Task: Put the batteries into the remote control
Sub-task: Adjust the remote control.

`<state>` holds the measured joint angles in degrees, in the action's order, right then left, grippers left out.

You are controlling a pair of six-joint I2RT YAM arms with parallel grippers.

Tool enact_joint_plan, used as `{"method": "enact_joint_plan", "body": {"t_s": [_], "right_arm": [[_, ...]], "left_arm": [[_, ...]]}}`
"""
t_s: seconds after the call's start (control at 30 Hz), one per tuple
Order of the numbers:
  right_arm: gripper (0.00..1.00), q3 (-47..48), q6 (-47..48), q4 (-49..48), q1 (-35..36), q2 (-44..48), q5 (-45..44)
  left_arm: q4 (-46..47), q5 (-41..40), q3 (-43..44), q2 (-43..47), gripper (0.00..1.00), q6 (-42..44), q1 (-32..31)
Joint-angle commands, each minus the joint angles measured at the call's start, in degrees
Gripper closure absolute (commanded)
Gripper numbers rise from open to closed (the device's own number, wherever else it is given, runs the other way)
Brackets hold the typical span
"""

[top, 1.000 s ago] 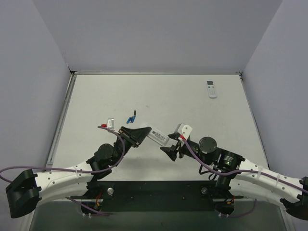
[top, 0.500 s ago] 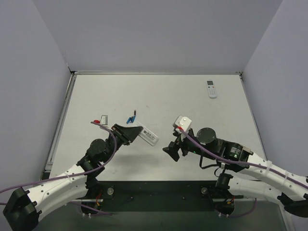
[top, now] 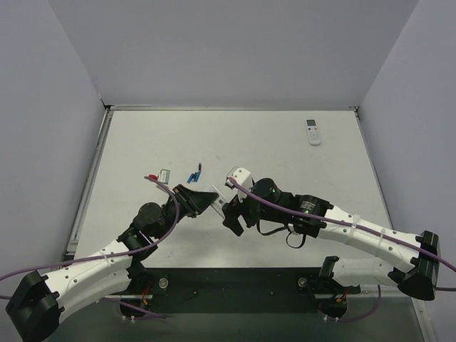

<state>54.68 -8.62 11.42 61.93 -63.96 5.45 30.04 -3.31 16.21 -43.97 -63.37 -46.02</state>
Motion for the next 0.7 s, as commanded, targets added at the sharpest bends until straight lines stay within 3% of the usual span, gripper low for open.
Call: {"method": "enact_joint_plan", "body": {"t_s": [0.0,0.2,0.3,0.33,0.43,0.47,0.57,0.6,0.67], "right_arm": [[0.27,1.9,-3.5,-0.8,0.3,-1.6,-0.3],[0.42,0.7,-5.9,-2.6,0.4,-3.3,-0.2],[0.60,0.6,-6.8,-2.8,0.5,-3.9,-0.3],[0.73,0.6,-7.0,-2.7,0.5,-4.1,-0.3],[0.95,0.8,-8.5,-2.5,0.6,-3.9,-1.0],[1.00,0.8,-9.0,-2.6,0.6,-3.8,-1.8],[1.00,0.9,-11.7,-2.6,0.8,-3.7,-2.9],[1.00,0.9,-12.5,-2.6,0.8,-3.6,-3.4],[1.00,0.8,-15.2,-2.7,0.9,-3.8,-3.9]], "left_arm": [[5.0,1.3,3.0,-0.4,1.00,-0.1,0.1],[5.3,1.2,3.6,-0.9,1.00,0.1,0.1],[5.4,0.9,3.6,-1.0,1.00,0.2,0.2],[5.4,0.9,3.6,-1.0,1.00,0.1,0.1],[5.2,-0.1,3.3,-1.0,0.99,-0.3,0.1],[5.1,-0.8,3.2,-0.9,0.92,-0.3,0.2],[4.2,-2.1,3.3,-0.8,0.80,-0.1,0.1],[3.5,-3.2,3.3,-0.7,0.70,0.0,0.1],[3.1,-4.2,3.2,-0.4,0.62,0.3,0.0]]}}
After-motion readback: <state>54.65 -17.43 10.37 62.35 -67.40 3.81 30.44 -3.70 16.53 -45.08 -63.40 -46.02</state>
